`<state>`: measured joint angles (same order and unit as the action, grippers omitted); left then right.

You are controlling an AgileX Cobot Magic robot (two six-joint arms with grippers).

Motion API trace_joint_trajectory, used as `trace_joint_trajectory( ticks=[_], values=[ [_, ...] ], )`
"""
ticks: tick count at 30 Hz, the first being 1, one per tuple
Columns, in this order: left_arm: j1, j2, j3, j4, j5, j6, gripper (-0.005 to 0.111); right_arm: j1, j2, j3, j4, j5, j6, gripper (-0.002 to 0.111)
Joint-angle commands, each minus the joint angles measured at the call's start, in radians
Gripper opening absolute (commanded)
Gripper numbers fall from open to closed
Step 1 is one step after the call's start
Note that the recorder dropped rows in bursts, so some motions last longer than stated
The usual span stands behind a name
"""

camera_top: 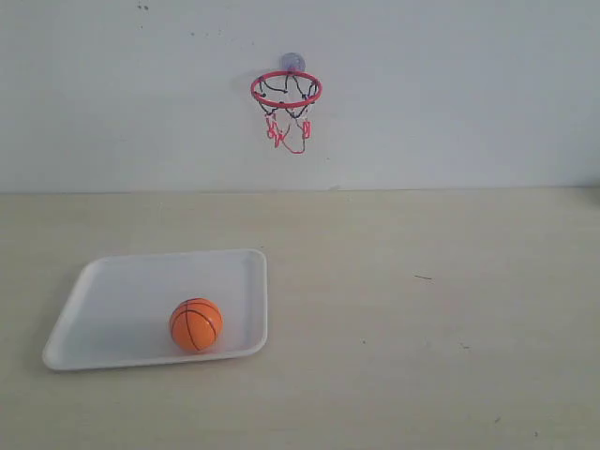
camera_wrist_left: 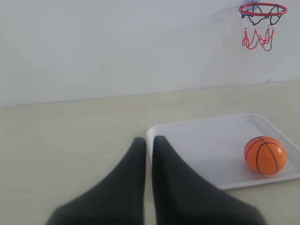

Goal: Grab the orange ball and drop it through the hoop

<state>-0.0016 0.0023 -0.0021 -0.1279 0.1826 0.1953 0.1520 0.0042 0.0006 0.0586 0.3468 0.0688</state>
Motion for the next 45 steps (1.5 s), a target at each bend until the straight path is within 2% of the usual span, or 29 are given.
trace_joint_trajectory(
  ticks=[1,20,23,25,26,28,31,33,36,39,45],
  values=[
    [-0.003,-0.002,0.002,-0.006,-0.001,0.003,0.004,-0.003,-0.004,-0.001,-0.004,-0.006,0.0,0.0],
    [-0.003,-0.002,0.002,-0.006,-0.005,0.003,0.004,-0.003,-0.004,-0.001,-0.004,-0.002,0.0,0.0],
    [-0.003,-0.002,0.002,-0.015,-0.2,-0.006,0.004,-0.003,-0.004,-0.001,-0.004,-0.002,0.0,0.0],
    [-0.003,-0.002,0.002,-0.017,-0.429,-0.044,0.004,-0.003,-0.004,-0.001,-0.004,-0.002,0.0,0.0],
    [-0.003,-0.002,0.002,-0.017,-0.589,-0.11,0.004,-0.003,-0.004,-0.001,-0.004,-0.002,0.0,0.0],
    [-0.003,-0.002,0.0,-0.017,-0.667,-0.214,0.004,-0.003,-0.004,-0.001,-0.004,-0.002,0.0,0.0],
    [-0.003,-0.002,-0.073,0.015,-0.545,-0.244,0.004,-0.003,-0.004,-0.001,-0.004,-0.002,0.0,0.0],
    [-0.003,0.042,-0.147,0.041,-0.383,-0.244,0.004,-0.003,-0.004,-0.001,-0.004,-0.002,0.0,0.0],
    [-0.003,0.201,-0.288,0.041,-0.118,-0.244,0.004,-0.003,-0.004,-0.001,-0.004,-0.002,0.0,0.0],
    [-0.003,0.39,-0.384,0.041,0.052,-0.23,0.004,-0.003,-0.004,-0.001,-0.004,-0.002,0.0,0.0],
    [-0.003,0.558,-0.401,0.041,0.051,-0.224,0.004,-0.003,-0.004,-0.001,-0.004,-0.002,0.0,0.0]
  ],
)
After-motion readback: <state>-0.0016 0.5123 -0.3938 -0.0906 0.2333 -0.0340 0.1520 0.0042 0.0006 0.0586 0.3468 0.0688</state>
